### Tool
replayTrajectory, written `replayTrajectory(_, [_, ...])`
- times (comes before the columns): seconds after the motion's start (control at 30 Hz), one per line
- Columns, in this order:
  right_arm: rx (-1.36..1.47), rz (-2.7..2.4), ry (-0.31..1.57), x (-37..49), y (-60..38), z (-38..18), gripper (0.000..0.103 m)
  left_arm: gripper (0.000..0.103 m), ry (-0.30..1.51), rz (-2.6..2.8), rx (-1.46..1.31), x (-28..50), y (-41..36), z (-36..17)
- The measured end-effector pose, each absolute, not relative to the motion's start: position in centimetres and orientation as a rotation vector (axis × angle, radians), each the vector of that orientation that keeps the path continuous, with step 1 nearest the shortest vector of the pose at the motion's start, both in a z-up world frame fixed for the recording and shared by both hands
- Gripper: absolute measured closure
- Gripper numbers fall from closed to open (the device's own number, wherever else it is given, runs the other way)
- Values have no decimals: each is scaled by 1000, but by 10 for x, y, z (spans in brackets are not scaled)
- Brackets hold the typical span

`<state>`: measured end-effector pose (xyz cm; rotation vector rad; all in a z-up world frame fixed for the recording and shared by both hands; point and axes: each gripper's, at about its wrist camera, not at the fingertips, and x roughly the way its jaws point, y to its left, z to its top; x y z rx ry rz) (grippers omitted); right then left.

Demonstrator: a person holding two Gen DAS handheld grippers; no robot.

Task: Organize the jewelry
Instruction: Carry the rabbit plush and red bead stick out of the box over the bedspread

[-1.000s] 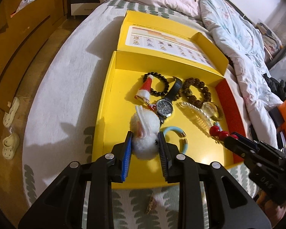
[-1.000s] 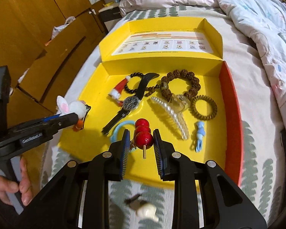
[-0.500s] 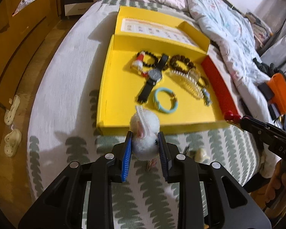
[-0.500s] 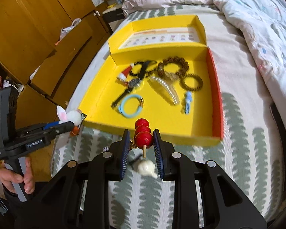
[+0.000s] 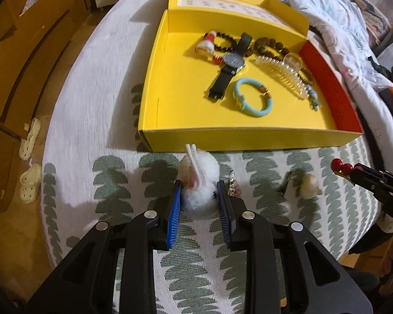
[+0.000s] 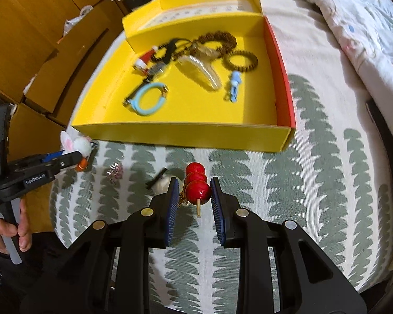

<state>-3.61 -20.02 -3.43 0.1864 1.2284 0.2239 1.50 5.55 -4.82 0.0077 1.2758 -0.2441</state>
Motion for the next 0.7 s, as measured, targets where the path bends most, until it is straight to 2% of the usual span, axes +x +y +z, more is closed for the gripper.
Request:
replayTrajectory(0.47, [180,186,1326,-32,-212,-68,77,76,1347,-207,24,17,53,-72])
replayTrajectory(0.6, [153,163,1333,-32,-213,-66,73,74,1340,-209,12,18,54,-70])
replayTrajectory(0.7, [126,164,1336,-34,-212,-61,71,60,1328,-201,14,19,56,-65])
